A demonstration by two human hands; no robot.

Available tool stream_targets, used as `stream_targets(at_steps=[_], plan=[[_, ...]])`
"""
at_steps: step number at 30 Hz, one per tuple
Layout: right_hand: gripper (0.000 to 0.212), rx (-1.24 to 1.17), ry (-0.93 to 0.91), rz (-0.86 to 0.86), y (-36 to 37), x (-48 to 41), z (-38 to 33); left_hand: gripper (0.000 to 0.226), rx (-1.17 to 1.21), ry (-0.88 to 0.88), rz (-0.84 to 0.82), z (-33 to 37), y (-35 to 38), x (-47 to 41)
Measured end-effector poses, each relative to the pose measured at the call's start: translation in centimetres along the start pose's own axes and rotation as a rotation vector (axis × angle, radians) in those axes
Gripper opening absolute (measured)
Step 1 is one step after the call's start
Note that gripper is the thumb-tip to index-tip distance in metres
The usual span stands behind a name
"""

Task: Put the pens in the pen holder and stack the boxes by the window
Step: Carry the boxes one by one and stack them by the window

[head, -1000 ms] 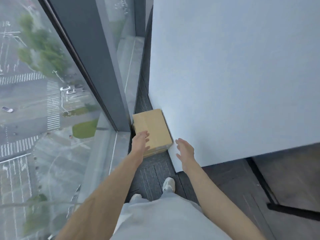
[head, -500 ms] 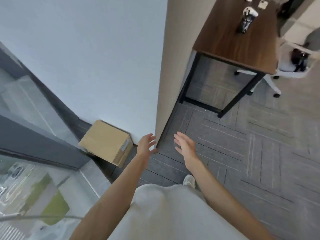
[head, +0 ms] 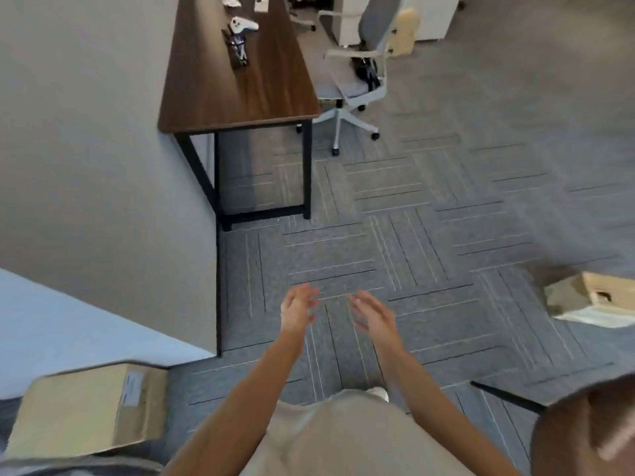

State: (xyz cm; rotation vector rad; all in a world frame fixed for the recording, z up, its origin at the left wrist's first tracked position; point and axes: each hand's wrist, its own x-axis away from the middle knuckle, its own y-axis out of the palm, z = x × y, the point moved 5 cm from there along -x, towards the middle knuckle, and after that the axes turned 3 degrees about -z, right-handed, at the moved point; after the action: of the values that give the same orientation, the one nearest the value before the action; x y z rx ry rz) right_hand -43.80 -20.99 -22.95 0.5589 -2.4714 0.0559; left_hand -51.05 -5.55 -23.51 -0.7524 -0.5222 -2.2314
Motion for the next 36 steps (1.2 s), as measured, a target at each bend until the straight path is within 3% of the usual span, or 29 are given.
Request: stream_targets(at_steps=[4,8,19,25,29,36], plan=[[0.030,-0.052,-0.084,0.130,-8.7,-3.0,-2.5,0.028,-0.152,0.013,-0.141,0.0,10.6,-2.6],[0.044,-0.124,-0.076,0.265,-16.2,-4.1,-4.0,0.031,-0.244,-0.102,-0.251,-1.6,19.2,-3.4],[0.044,-0.353,-0.004,0.608,-31.9,-8.9,-6.9,0.033,-0.603,-0.298,-0.567,-5.5,41.6,-9.3],[0.046,-0.449,0.026,0.848,-41.4,-15.9,-11.8,0.020,-0.693,-0.285,-0.659,-2.2,55.4,-15.0],[0.043,-0.562,0.020,1.000,-46.7,-18.9,-14.8,0.026,-0.826,-0.254,-0.778,-0.4,64.1,-17.6],[0.046,-0.735,-0.019,1.163,-57.3,-22.1,-16.9,0.021,-1.056,-0.254,-0.925,-1.9,78.6,-19.6]])
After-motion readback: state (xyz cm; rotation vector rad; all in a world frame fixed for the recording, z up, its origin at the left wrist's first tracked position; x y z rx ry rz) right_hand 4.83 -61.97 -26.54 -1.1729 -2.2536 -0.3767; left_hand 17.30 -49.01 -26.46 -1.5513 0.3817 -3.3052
